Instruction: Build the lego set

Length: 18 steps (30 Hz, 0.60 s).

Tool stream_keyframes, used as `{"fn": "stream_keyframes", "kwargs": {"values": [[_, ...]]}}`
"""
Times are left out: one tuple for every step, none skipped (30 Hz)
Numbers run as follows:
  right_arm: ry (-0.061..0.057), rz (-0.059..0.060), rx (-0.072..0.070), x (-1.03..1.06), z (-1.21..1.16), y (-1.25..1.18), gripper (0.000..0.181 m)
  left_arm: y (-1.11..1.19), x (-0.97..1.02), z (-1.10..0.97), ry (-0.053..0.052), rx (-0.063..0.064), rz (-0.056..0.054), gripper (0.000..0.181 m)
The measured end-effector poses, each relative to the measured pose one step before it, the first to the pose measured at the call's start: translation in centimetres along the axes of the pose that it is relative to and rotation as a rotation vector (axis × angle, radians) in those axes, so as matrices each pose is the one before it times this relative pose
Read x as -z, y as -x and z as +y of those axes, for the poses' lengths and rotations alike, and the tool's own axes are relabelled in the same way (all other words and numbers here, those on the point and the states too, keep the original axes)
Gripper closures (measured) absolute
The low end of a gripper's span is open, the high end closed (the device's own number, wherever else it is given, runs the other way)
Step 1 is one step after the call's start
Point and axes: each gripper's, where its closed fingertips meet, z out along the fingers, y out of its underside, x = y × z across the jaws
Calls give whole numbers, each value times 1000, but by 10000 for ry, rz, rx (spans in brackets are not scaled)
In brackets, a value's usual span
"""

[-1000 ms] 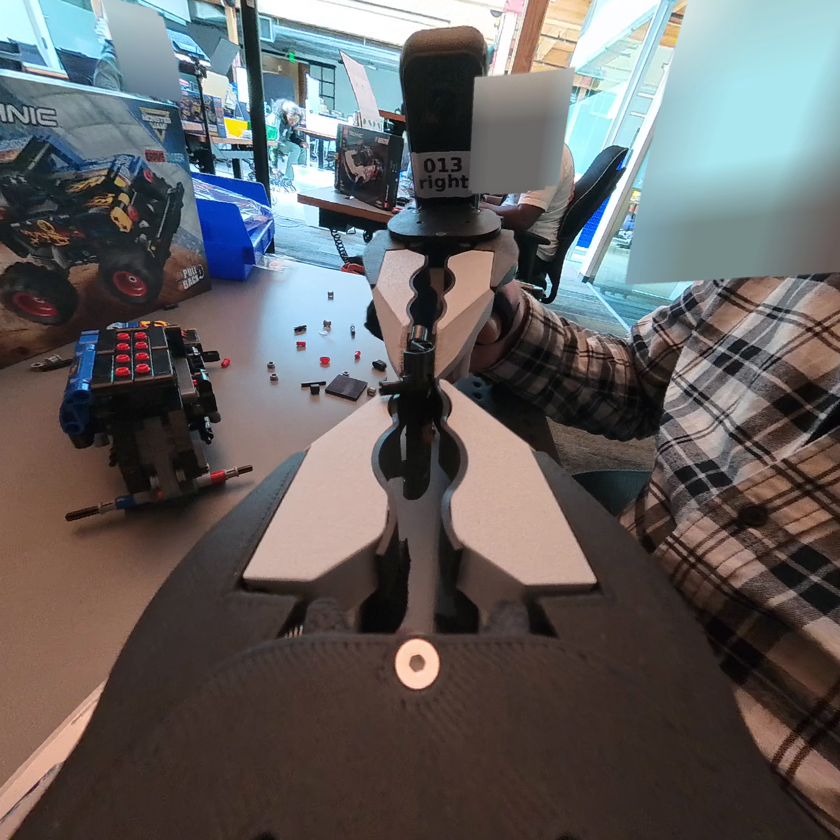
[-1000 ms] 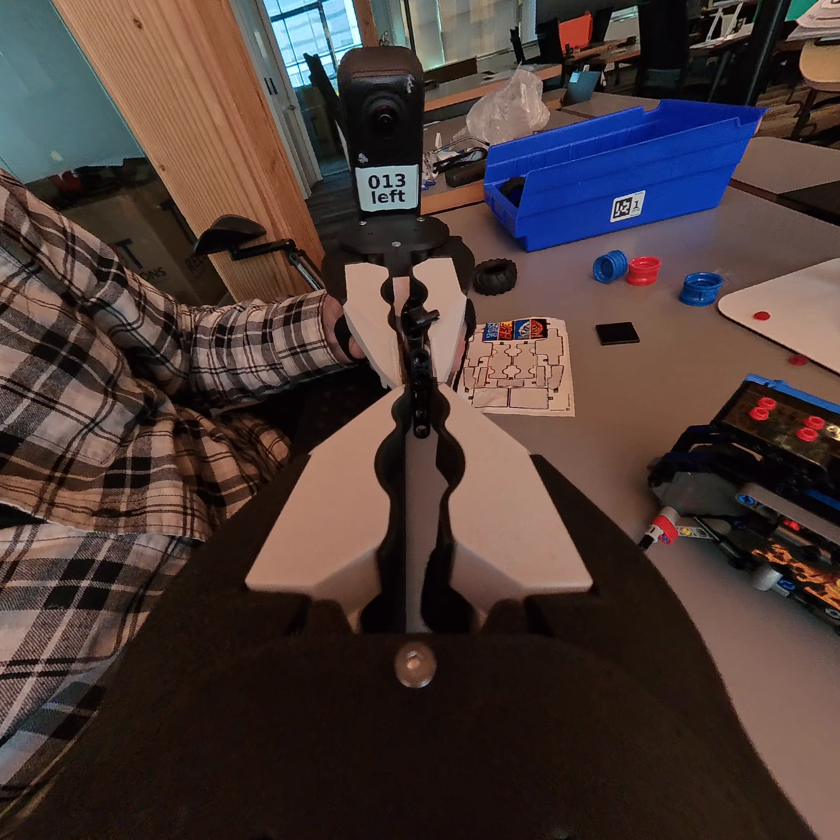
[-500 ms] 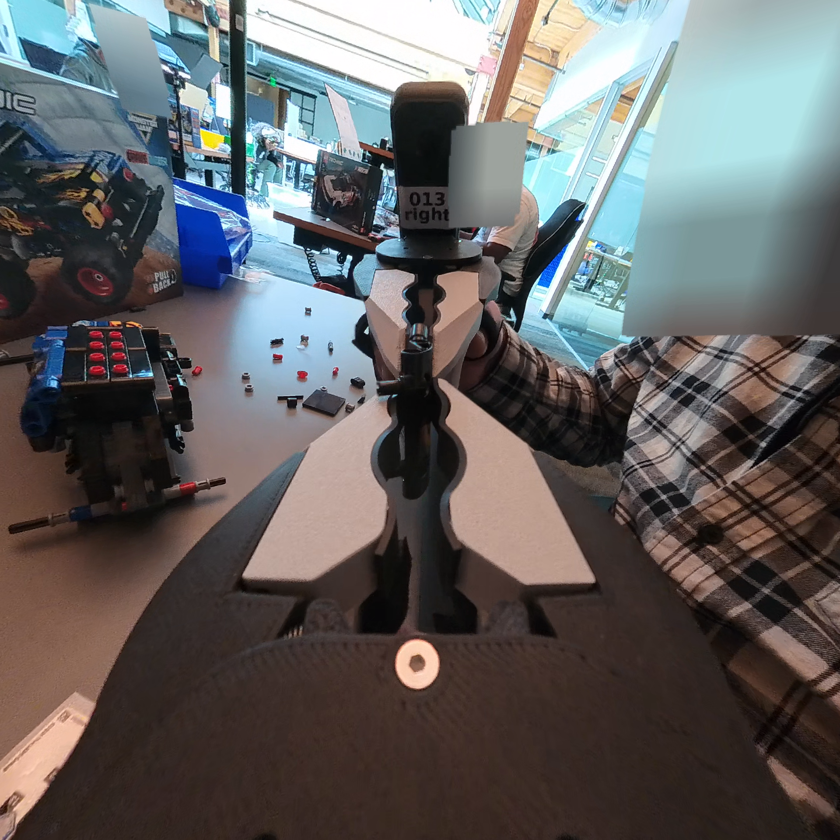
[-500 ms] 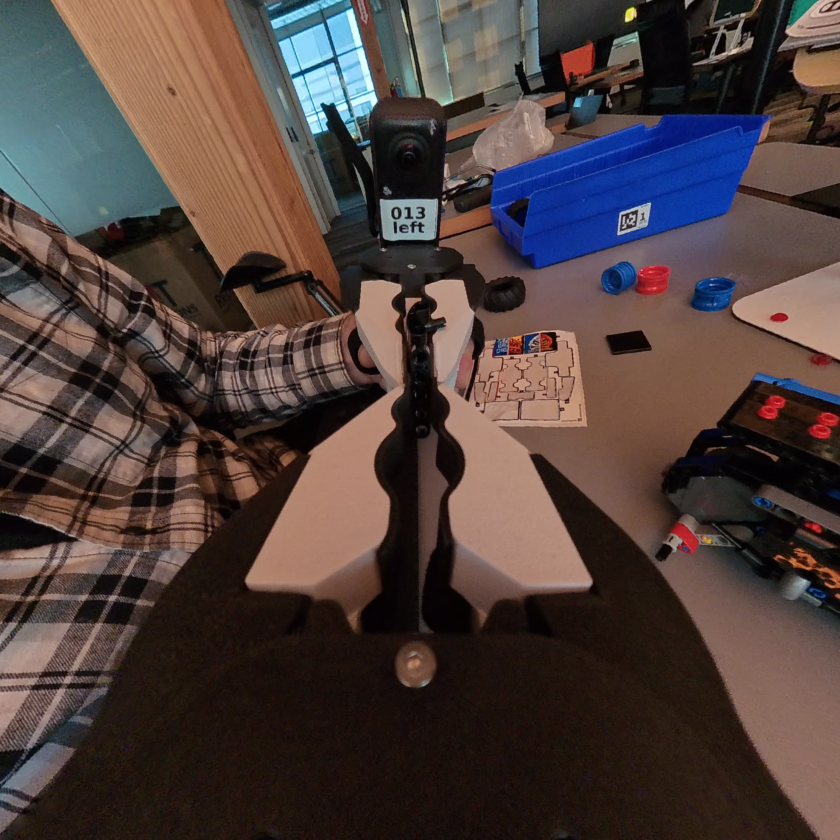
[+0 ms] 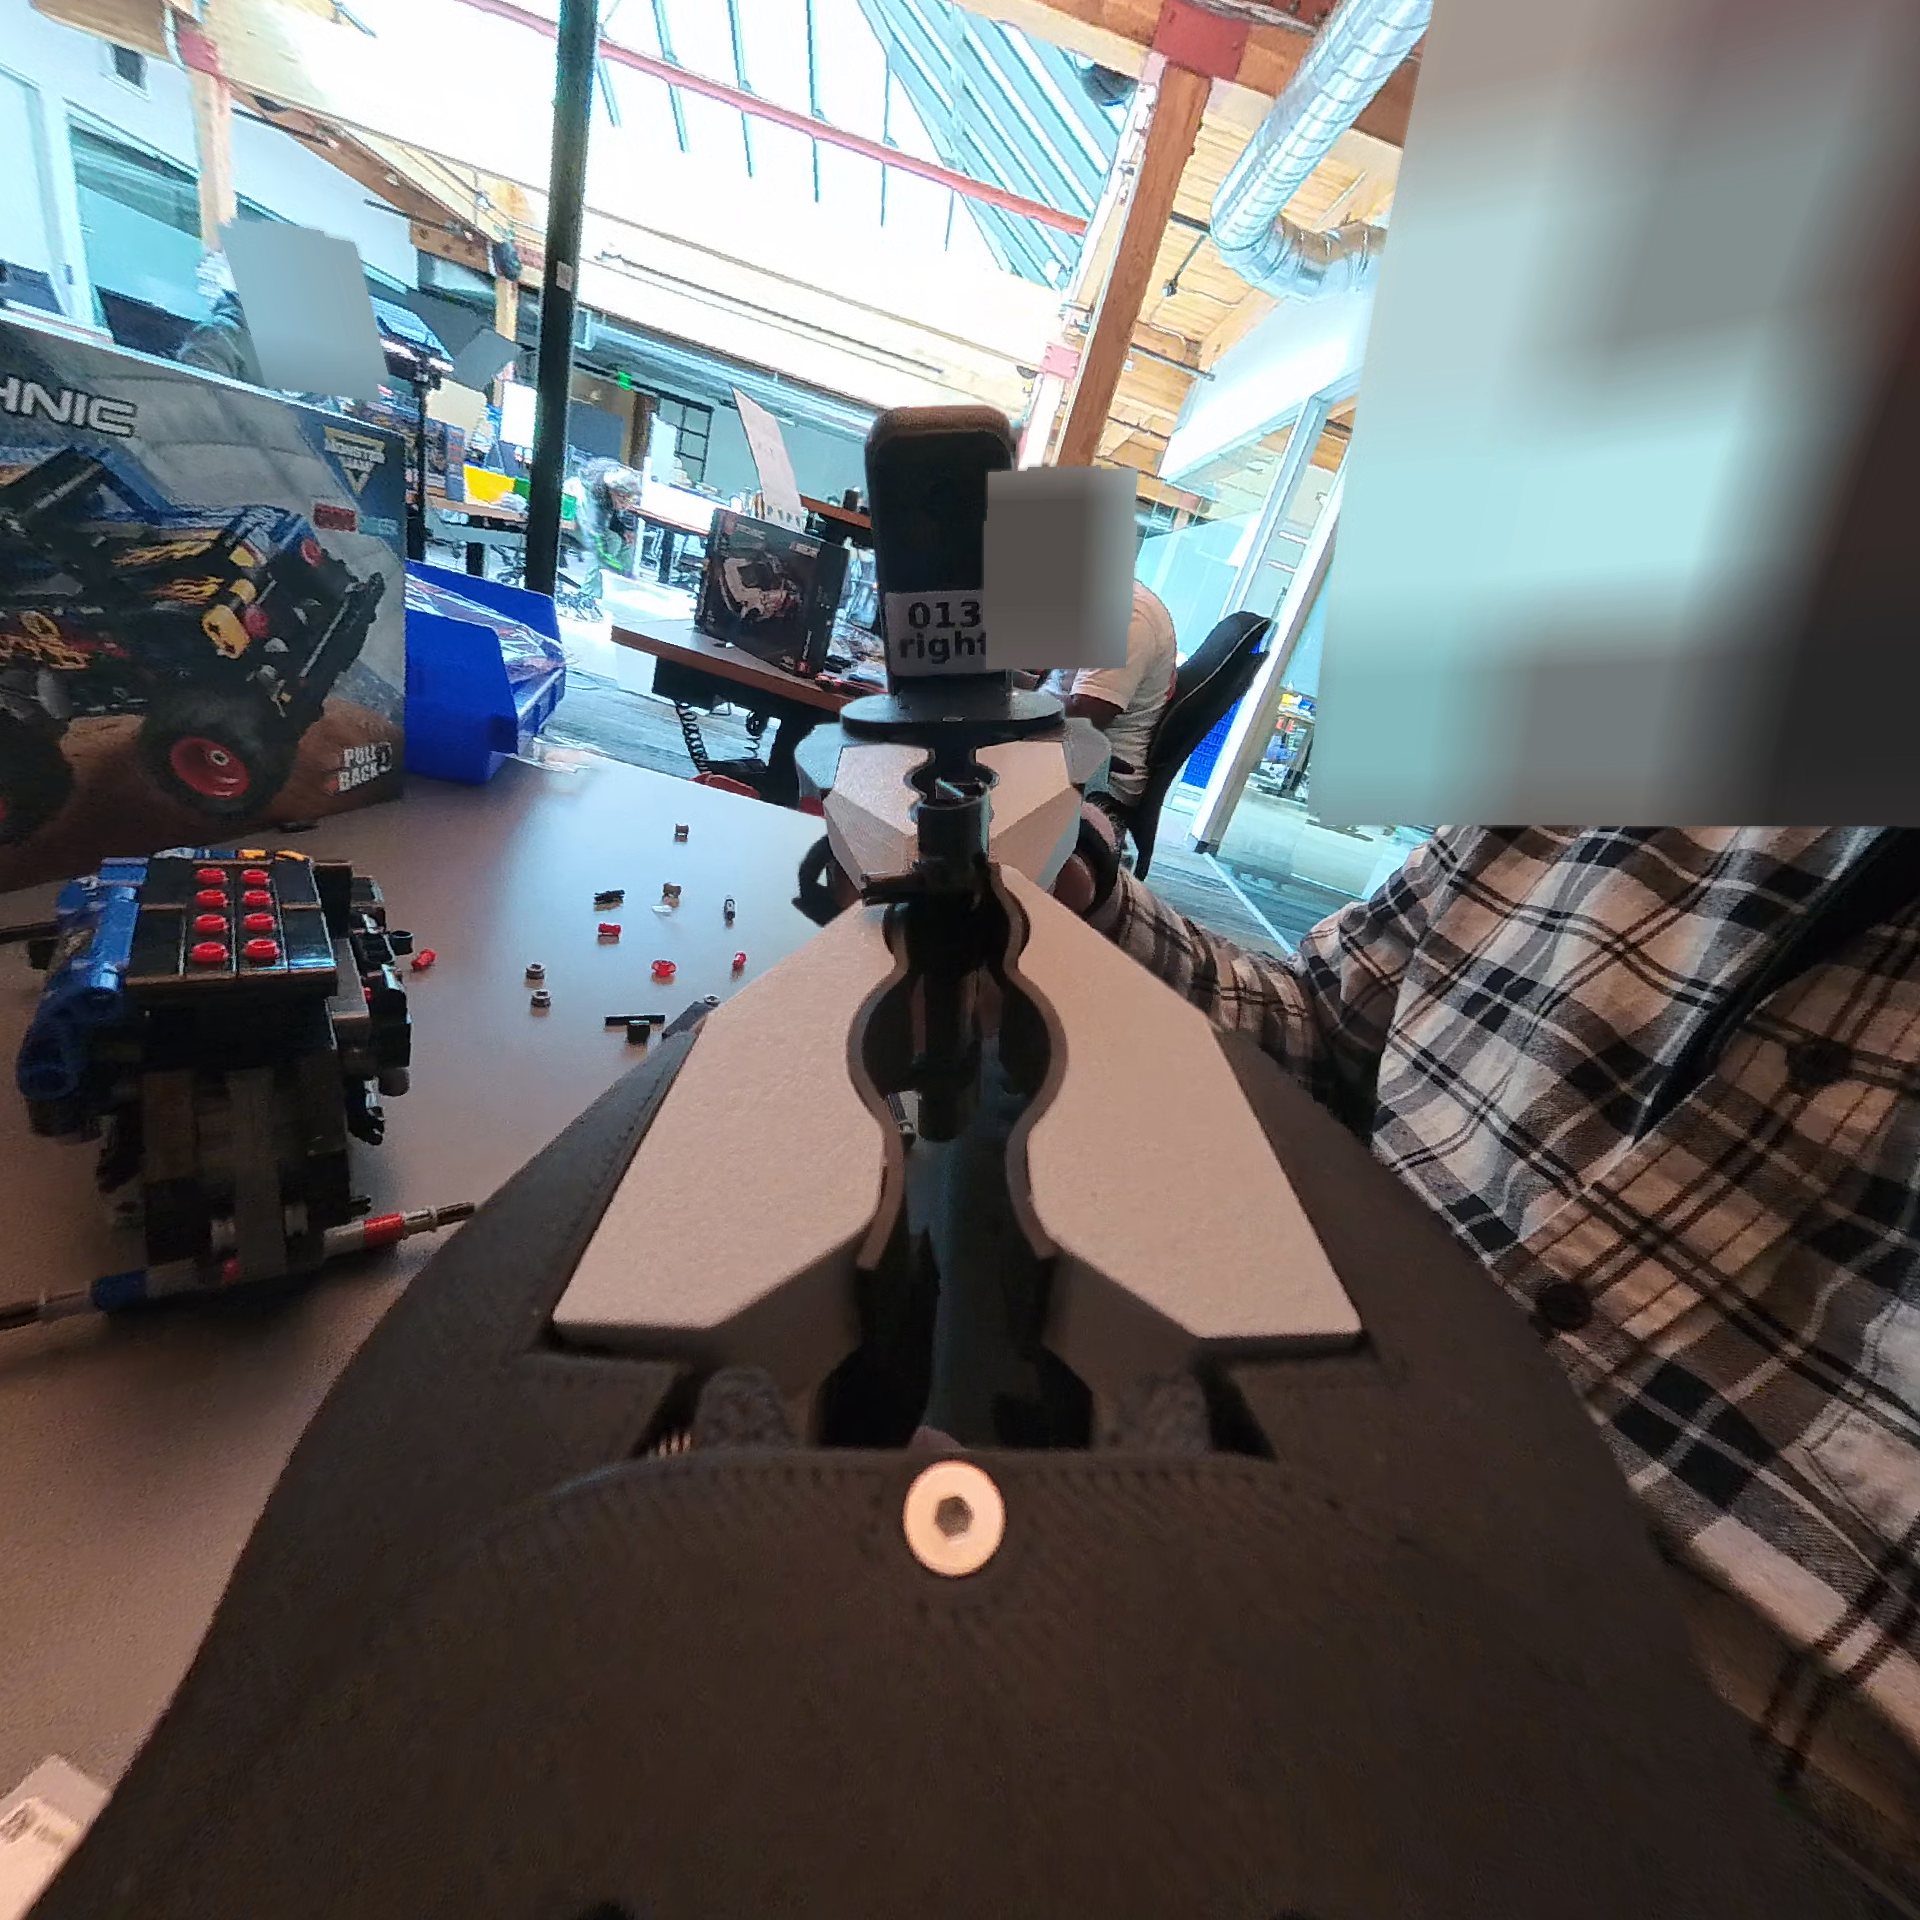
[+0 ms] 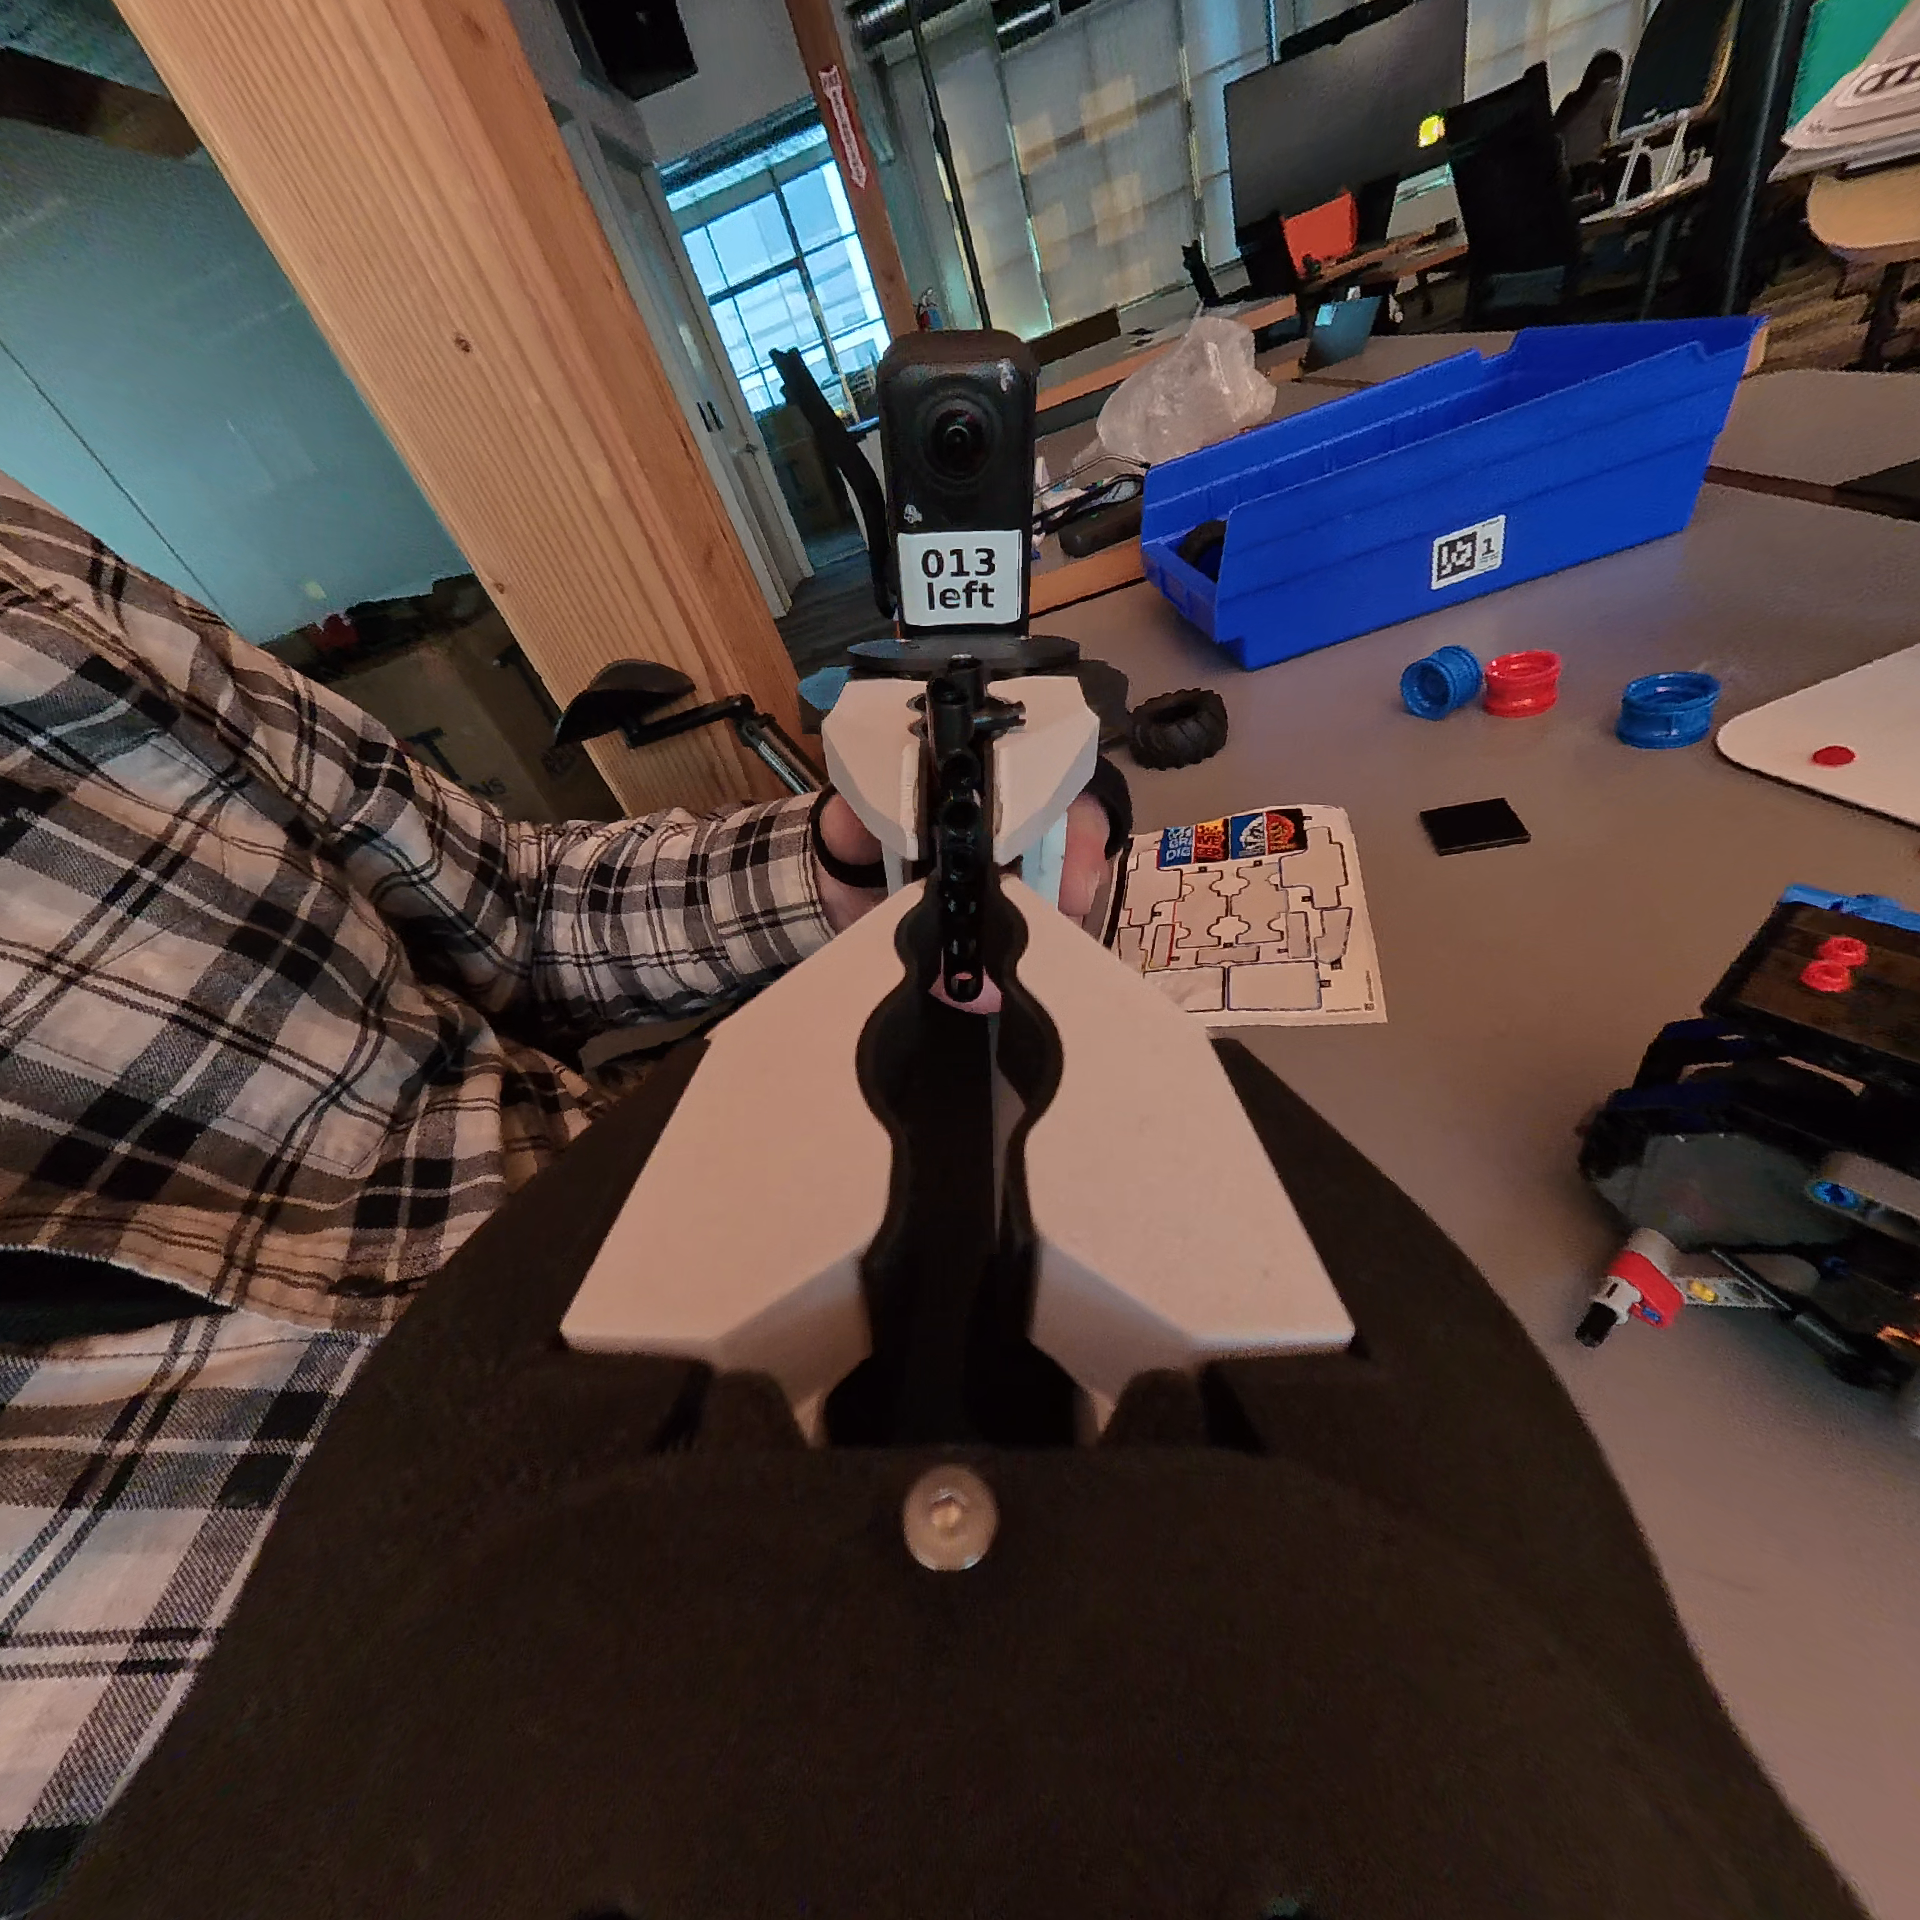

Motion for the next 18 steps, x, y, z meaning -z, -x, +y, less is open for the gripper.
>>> {"fn": "stream_keyframes", "kwargs": {"values": [[31,9,-81,-60,132,-125,176,108,-124,-87,-47,151,-67,172],[38,78,-104,-71,192,-265,176,297,-174,80,54,103,-194,172],[-28,49,-183,-8,133,-273,176,314,-128,96,84,99,-190,172],[-35,2,-291,94,140,-320,176,333,-86,133,117,170,-166,172],[80,104,-296,160,318,-543,176,586,-48,367,299,190,-295,172],[210,245,-220,238,500,-760,176,824,-26,632,497,189,-411,172],[201,223,-202,296,464,-697,176,856,4,703,514,205,-399,172],[159,166,-203,271,373,-544,176,726,0,751,501,254,-283,172],[246,312,-79,216,460,-696,177,708,-37,918,618,313,-290,173],[308,443,53,186,517,-834,176,970,-82,1213,808,86,-559,173],[218,369,-3,179,386,-745,176,895,-152,1360,872,-189,-594,172],[115,247,-88,142,240,-583,176,314,-185,1115,674,-110,-205,173],[153,280,-49,106,294,-613,176,367,-219,916,535,227,-128,173],[195,326,53,79,355,-626,176,664,-282,912,550,5,-333,173],[94,141,48,51,171,-306,176,733,-322,898,516,-361,-484,173],[-31,-90,-48,27,-19,69,176,522,-380,953,569,-275,-384,173],[-3,-95,-72,-38,36,80,176,252,-380,705,425,-136,-231,170],[103,21,-25,-104,238,-106,176,83,-282,377,233,-131,-123,169]]}}
